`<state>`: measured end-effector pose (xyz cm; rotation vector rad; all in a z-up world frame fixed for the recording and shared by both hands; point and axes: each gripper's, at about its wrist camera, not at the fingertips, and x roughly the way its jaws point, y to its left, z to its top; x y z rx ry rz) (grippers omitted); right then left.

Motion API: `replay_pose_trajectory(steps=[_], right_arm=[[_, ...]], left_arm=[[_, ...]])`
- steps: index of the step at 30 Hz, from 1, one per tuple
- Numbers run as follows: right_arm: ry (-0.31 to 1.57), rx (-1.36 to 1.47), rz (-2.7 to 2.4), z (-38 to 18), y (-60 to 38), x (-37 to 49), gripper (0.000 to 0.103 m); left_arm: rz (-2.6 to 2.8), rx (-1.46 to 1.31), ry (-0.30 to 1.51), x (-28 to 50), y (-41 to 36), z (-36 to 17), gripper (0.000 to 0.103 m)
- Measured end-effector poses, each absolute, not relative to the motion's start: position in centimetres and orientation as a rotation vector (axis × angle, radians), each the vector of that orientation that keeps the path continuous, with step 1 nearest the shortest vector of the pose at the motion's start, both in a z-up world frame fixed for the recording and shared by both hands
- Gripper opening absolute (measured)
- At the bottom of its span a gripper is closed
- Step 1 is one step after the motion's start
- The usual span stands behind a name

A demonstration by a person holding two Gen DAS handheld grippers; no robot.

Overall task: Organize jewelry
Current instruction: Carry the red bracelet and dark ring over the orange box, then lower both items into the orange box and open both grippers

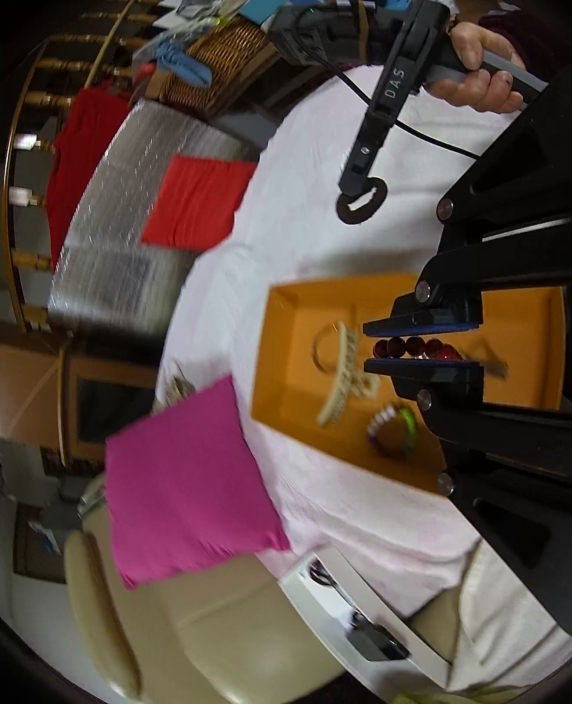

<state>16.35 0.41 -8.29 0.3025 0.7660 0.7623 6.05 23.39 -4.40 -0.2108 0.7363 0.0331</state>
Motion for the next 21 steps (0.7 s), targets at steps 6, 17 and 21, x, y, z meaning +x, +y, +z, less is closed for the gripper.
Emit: replay_pose_trajectory(steps=[6, 17, 21], right_arm=[[0.771, 0.126, 0.755, -9.4, 6.6, 15.8, 0.008], [0.816, -0.103, 0.686, -13.5, 11.9, 19.2, 0.008], [0.818, -0.163, 0.680, -14.3, 12.8, 19.8, 0.008]], left_arm=[[0.070, -0.252, 0.803, 6.2, 25.6, -7.8, 0.009], [0.119, -0.248, 0.925, 8.2, 26.4, -13.1, 0.010], [0.139, -0.236, 0.955, 8.7, 26.3, -14.1, 0.010]])
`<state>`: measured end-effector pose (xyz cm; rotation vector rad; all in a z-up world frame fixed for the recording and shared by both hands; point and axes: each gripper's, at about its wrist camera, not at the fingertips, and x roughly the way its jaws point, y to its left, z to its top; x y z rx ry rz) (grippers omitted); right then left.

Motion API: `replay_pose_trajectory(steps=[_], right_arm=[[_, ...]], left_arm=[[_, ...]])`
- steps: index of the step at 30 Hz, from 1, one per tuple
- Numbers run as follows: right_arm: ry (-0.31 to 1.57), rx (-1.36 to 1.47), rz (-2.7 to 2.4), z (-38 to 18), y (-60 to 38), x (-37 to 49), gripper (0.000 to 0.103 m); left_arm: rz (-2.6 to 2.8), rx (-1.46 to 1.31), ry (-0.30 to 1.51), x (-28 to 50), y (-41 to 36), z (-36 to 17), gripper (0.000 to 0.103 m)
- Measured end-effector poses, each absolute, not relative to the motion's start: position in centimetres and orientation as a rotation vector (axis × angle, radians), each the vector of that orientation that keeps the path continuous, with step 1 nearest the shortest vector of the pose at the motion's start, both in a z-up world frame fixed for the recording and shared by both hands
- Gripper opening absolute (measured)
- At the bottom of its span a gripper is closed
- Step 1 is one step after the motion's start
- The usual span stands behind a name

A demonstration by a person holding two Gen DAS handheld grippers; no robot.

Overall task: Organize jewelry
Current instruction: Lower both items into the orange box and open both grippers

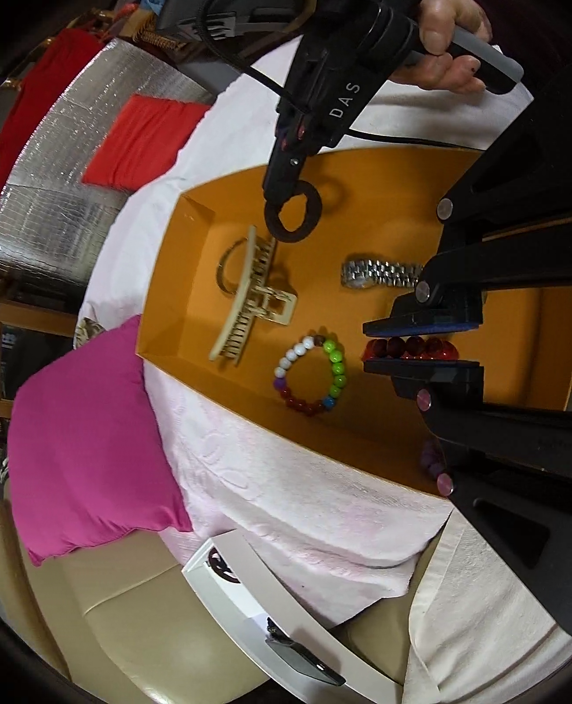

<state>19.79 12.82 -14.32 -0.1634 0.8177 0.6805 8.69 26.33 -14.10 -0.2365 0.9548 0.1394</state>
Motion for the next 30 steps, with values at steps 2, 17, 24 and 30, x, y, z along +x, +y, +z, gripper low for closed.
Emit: replay_pose_trajectory(steps=[2, 17, 24, 30], right_arm=[[0.823, -0.184, 0.675, -14.6, 13.1, 20.0, 0.008], [0.850, -0.218, 0.642, -16.1, 13.4, 20.5, 0.011], [0.862, -0.204, 0.652, -16.0, 13.0, 20.4, 0.016], [0.867, -0.184, 0.671, -15.7, 12.8, 20.1, 0.022]], left_arm=[[0.153, -0.218, 0.968, 9.0, 26.1, -14.5, 0.010], [0.207, -0.133, 1.014, 10.1, 24.8, -15.5, 0.010], [0.249, -0.105, 1.012, 10.0, 24.6, -15.3, 0.010], [0.285, -0.078, 1.010, 9.7, 24.4, -15.1, 0.014]])
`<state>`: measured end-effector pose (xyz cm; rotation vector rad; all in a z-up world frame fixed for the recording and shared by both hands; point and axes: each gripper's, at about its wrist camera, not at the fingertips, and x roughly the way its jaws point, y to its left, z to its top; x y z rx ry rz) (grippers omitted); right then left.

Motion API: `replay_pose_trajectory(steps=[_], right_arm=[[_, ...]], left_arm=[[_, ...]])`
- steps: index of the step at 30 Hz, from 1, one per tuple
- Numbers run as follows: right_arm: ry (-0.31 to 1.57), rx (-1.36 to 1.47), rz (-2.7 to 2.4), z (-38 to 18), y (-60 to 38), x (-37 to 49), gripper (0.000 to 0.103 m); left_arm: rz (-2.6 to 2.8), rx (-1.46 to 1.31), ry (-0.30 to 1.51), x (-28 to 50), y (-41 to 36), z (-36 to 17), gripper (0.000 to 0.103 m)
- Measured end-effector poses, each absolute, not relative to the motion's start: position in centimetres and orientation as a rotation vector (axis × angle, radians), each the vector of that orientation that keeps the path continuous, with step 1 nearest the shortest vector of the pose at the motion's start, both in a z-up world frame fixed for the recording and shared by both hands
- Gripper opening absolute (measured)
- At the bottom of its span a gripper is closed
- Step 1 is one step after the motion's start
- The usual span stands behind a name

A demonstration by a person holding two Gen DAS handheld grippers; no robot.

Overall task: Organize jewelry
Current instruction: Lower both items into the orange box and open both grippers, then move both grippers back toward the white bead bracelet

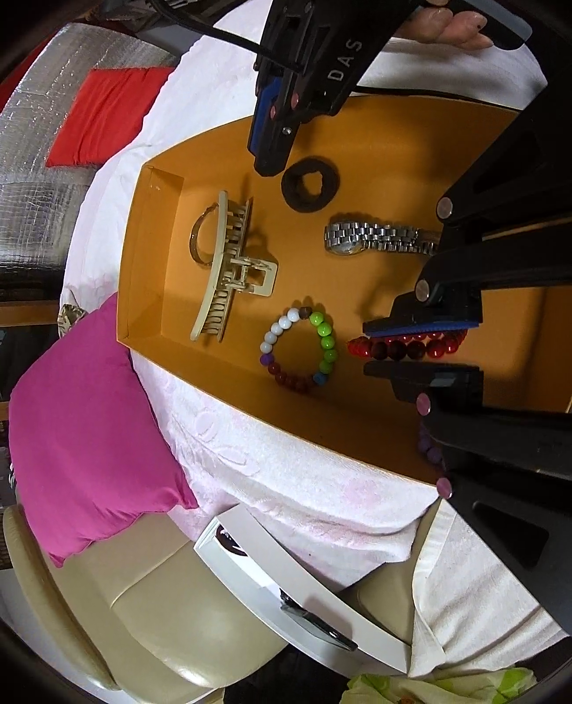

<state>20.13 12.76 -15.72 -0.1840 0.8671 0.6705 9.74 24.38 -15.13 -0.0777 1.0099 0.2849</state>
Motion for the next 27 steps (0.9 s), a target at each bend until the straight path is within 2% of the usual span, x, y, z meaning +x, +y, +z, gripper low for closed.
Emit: replay_pose_trajectory(steps=[5, 8, 16, 19, 21, 25, 27], right_arm=[[0.864, -0.164, 0.678, -15.4, 12.5, 20.0, 0.029], [0.849, -0.144, 0.676, -15.1, 12.2, 19.9, 0.037], [0.837, -0.121, 0.677, -14.8, 11.7, 19.9, 0.038], [0.843, -0.100, 0.684, -14.7, 11.5, 20.0, 0.037], [0.845, -0.079, 0.690, -14.5, 11.2, 20.1, 0.037], [0.858, -0.025, 0.701, -14.1, 10.3, 20.4, 0.038], [0.860, -0.008, 0.699, -13.9, 9.8, 20.5, 0.037]], left_arm=[[0.315, -0.035, 0.991, 9.5, 24.2, -14.7, 0.026], [0.322, -0.019, 0.977, 9.4, 24.0, -14.4, 0.027], [0.334, 0.010, 0.961, 9.5, 23.4, -14.0, 0.028], [0.339, 0.017, 0.958, 9.4, 23.2, -13.9, 0.034], [0.347, 0.024, 0.955, 9.4, 23.1, -13.9, 0.042], [0.353, 0.031, 0.955, 9.5, 23.0, -13.9, 0.047], [0.357, 0.032, 0.957, 9.5, 22.9, -13.9, 0.054]])
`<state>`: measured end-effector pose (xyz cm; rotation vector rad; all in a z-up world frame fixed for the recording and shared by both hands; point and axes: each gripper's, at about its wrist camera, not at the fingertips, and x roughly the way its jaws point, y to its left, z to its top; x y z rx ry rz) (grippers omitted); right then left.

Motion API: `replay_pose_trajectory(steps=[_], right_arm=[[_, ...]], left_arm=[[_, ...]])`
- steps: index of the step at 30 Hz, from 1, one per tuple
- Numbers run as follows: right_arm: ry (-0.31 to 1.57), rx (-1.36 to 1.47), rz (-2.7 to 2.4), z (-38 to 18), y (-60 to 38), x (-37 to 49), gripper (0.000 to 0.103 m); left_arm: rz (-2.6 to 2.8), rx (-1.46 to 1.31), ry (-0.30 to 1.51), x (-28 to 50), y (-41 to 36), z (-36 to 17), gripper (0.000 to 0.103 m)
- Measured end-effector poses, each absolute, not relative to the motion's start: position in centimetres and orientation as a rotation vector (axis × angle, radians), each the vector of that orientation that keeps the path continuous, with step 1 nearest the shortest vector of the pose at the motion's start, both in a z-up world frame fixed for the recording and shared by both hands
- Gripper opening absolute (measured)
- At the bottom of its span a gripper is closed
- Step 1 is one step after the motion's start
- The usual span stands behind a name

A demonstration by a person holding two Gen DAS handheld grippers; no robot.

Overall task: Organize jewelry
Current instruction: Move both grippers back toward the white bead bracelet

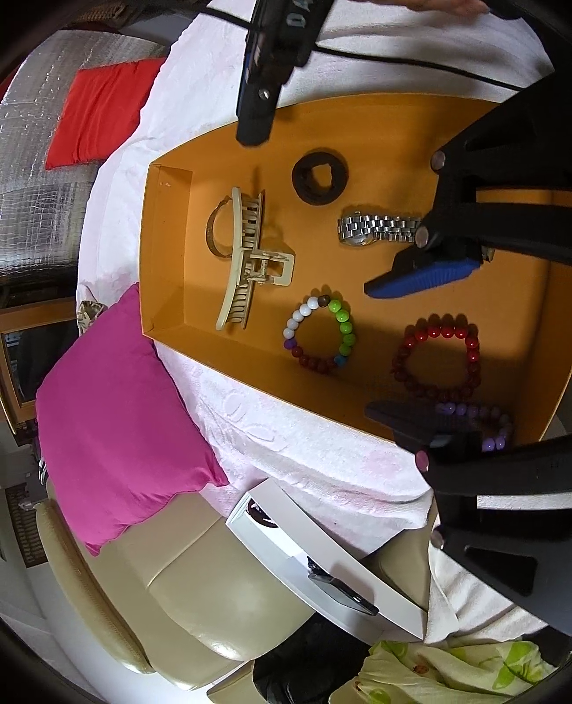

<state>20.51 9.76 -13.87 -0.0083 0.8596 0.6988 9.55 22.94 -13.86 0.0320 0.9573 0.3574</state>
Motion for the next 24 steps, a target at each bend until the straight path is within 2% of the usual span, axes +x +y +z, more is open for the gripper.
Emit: replay_pose_trajectory(steps=[3, 13, 16, 24], right_arm=[[0.865, 0.021, 0.689, -13.7, 8.6, 20.7, 0.038], [0.893, 0.124, 0.630, -13.5, 3.4, 21.9, 0.037], [0.894, 0.140, 0.603, -13.3, 1.8, 22.1, 0.037], [0.902, 0.167, 0.529, -12.9, -2.2, 22.5, 0.037]], left_arm=[[0.367, 0.032, 0.964, 9.6, 22.8, -14.0, 0.061], [0.403, 0.018, 0.995, 9.9, 22.2, -13.8, 0.062], [0.413, 0.034, 0.987, 10.1, 21.5, -13.3, 0.070], [0.372, 0.096, 0.957, 11.6, 17.0, -10.8, 0.071]])
